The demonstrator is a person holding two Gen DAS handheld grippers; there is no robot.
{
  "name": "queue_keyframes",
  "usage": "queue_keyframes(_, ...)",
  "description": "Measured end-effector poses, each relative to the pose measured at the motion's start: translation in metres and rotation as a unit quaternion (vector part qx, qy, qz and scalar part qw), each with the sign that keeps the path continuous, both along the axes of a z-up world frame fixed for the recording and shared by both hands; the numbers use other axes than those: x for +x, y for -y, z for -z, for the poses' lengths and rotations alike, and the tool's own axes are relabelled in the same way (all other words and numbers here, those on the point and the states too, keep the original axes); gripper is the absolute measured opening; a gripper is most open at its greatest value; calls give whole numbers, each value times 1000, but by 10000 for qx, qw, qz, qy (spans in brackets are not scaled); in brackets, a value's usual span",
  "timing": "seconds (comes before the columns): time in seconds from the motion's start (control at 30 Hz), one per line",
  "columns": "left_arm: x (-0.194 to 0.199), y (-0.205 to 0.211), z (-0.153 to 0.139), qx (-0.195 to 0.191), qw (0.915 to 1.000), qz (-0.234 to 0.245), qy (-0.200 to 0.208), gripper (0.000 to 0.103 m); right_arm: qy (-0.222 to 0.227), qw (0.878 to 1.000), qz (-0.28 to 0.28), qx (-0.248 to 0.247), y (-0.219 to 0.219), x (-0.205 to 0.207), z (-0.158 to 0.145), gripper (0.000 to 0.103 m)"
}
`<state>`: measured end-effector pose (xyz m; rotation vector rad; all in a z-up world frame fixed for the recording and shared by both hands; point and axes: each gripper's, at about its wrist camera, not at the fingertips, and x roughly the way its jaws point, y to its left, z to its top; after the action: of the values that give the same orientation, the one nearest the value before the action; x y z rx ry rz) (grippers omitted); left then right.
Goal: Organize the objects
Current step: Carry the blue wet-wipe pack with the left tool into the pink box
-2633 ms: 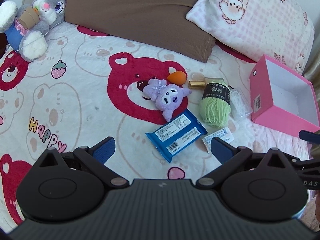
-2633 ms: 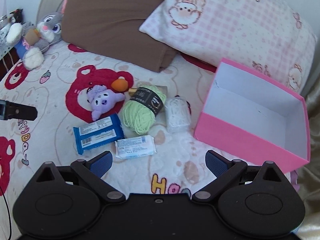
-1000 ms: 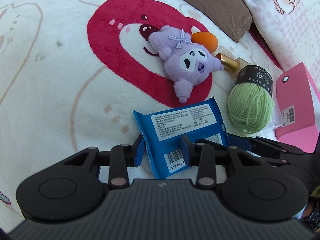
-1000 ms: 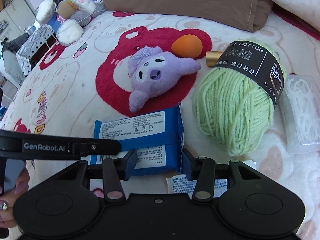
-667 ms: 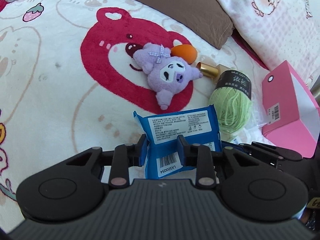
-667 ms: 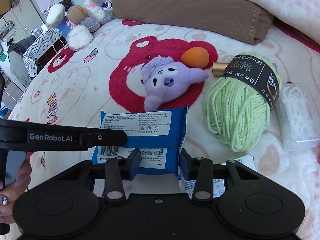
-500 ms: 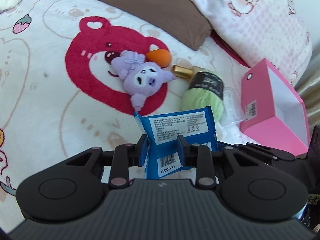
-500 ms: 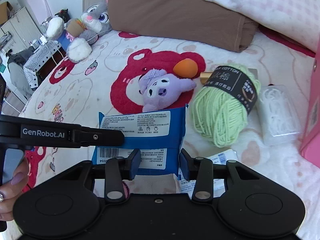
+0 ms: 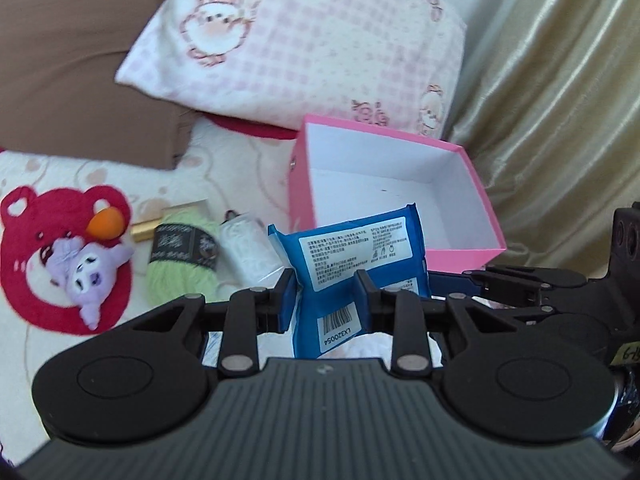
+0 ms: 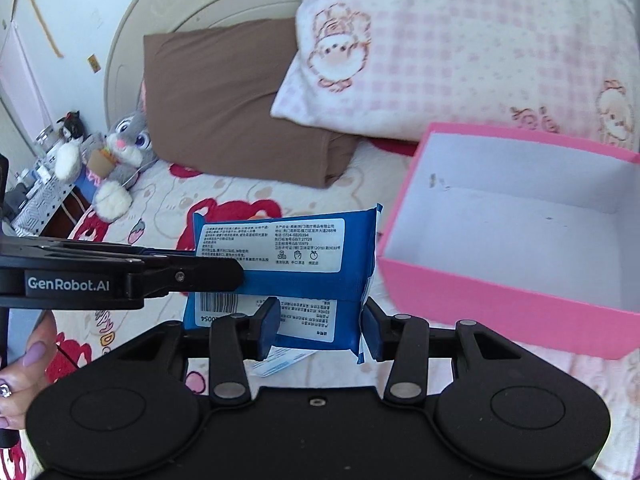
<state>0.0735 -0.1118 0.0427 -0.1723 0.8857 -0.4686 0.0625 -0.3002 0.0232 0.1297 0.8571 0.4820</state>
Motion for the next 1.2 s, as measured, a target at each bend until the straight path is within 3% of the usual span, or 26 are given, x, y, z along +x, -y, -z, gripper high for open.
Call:
queue_keyframes(0.2,30,68,-16,68,9983,559,139,29,146,9978,612,-201,54,10,-14,50)
queue_keyframes(0.37,71,112,-8,-22,9976,683,-121,29,47,9938,1040,-387,88,32,-7,50)
queue_keyframes(0.6,119,158,34,-65,9956,692,-630,29,-354,9876,1318,-780,113,77,24,50)
queue_keyframes(0.7,134,169,51,-105,9955,401,-856,29,-599,9854,1390,-780,119,95,40,49)
queue_keyframes(0.87,154,188,81,-216,9928,347,-1122,29,-755,9786,1449,-1249,122,112,59,49)
queue_keyframes(1.07,166,209,114,-194,9871,438,-1527,31,-1112,9671,1505,-1721,125,124,79,48)
queue_keyframes(1.2,170,213,124,-249,9847,412,-1677,32,-1119,9604,1455,-2096,119,129,82,48)
